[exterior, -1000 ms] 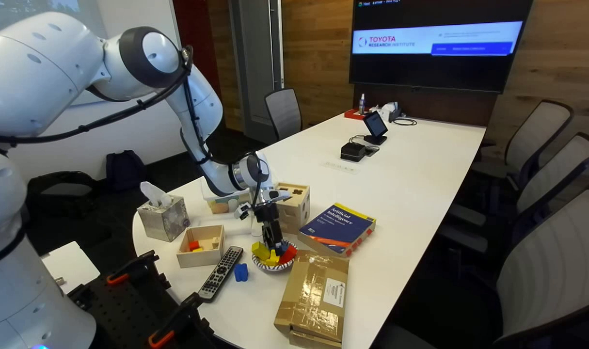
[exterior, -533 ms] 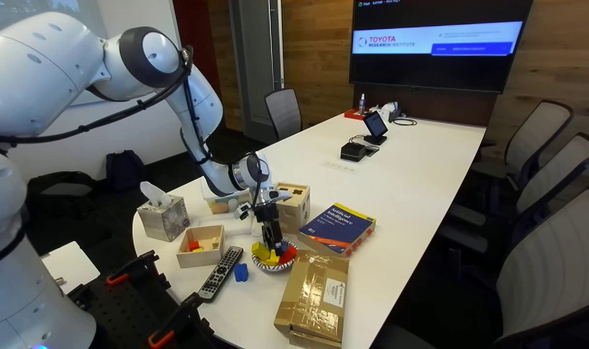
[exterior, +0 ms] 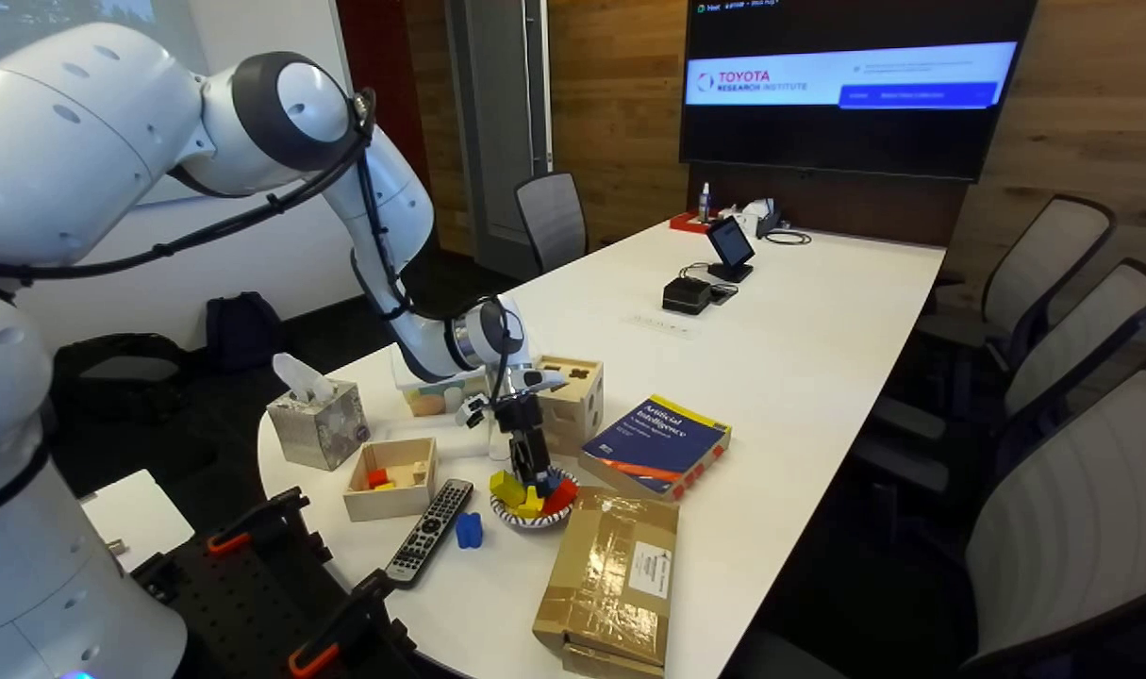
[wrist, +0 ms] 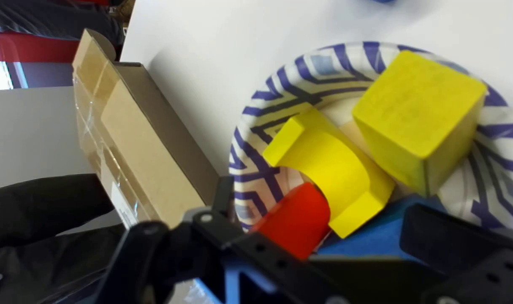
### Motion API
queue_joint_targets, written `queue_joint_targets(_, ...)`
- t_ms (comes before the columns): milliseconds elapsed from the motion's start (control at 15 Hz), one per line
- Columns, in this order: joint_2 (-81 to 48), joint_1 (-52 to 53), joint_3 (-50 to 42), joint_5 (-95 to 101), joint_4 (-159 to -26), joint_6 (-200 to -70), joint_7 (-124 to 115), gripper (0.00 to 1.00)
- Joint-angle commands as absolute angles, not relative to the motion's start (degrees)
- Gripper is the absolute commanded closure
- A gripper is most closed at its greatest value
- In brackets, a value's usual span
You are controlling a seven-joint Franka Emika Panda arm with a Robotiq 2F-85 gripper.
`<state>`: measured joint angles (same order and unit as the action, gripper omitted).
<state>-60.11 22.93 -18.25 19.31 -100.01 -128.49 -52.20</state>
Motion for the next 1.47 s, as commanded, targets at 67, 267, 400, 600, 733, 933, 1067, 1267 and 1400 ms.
queue_joint_targets(67,-50.4,24.4,-19.2,24.0,-111.2,-136.3,-55.0,0.0)
queue_joint_targets(267,-43.6,26.9,-21.9,29.5,-118.8,-145.3,-58.7,0.0)
queue_joint_targets(400,-38.9,29.5,-24.4,34.3,-124.5,-149.7,-62.0,0.0)
queue_joint_targets(600,-40.7,27.1,-22.4,37.5,-121.3,-148.2,-63.4,0.0)
queue_joint_targets(733,-37.6,27.8,-22.4,40.1,-124.6,-148.6,-65.5,0.0)
queue_joint_targets(933,-36.7,28.0,-22.3,40.4,-125.7,-148.7,-65.8,0.0)
queue_joint_targets(1067,-36.7,28.0,-22.4,40.4,-125.8,-148.7,-65.8,0.0)
queue_joint_targets(1267,-36.6,28.3,-22.6,41.4,-126.3,-149.4,-66.7,0.0)
queue_joint_targets(1400,-36.0,28.7,-22.6,45.2,-127.7,-150.6,-69.3,0.0)
